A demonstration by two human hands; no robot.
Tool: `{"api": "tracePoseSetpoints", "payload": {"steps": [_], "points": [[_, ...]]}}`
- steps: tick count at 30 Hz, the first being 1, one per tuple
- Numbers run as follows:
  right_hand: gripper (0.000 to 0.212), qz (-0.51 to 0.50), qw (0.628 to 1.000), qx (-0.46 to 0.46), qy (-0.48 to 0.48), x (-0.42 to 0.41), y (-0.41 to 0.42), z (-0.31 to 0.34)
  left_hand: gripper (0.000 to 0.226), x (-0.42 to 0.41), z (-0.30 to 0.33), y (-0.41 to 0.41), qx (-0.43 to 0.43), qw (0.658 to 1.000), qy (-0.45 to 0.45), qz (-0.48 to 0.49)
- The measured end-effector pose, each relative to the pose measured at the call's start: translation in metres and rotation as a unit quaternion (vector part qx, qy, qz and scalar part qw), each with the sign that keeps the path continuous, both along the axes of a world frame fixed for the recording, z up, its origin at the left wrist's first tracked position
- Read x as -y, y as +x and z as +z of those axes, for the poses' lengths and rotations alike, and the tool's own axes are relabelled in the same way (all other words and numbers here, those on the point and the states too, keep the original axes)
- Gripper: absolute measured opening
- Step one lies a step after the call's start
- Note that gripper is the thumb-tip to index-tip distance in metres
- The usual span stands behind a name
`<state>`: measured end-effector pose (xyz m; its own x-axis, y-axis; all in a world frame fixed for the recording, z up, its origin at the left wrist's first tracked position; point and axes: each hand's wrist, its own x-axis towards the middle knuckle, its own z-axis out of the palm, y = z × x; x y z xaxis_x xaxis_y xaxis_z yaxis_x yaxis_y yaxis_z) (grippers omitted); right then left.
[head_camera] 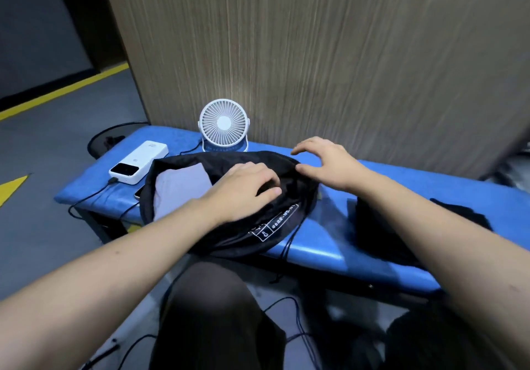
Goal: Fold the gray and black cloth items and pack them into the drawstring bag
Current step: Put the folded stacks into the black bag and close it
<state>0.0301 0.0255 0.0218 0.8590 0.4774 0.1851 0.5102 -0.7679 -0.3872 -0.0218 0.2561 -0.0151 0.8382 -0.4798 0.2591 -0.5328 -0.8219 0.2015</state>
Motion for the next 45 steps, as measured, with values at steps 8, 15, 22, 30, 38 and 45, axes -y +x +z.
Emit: {"api": "tracePoseSetpoints", "payload": {"steps": [8,15,22,30,38,45], "points": [[0.048,-0.13,0.985,-0.065,-0.094,0.139,-0.038,-0.001,0.037,0.132,-0.015,-0.02,0.013,0.999,-0.034,-0.025],[0.08,-0.143,0.965,-0.167,-0.145,0.174,-0.053,-0.035,0.034,0.208,-0.028,-0.032,-0.148,0.974,-0.162,0.054],[0.096,-0.132,0.928,-0.24,-0.252,0.155,-0.029,-0.022,0.044,0.218,-0.032,-0.023,-0.28,0.924,-0.224,0.129],[0.07,-0.132,0.904,-0.369,-0.17,0.129,-0.029,-0.023,0.029,0.198,-0.031,-0.024,-0.238,0.934,-0.219,0.151],[0.051,-0.171,0.885,-0.414,0.13,0.124,-0.059,-0.03,0.034,0.165,-0.056,-0.036,-0.177,0.939,-0.269,0.122],[0.065,-0.146,0.858,-0.369,0.325,0.114,-0.082,-0.04,0.054,0.166,-0.052,-0.049,-0.235,0.876,-0.38,0.183]]}}
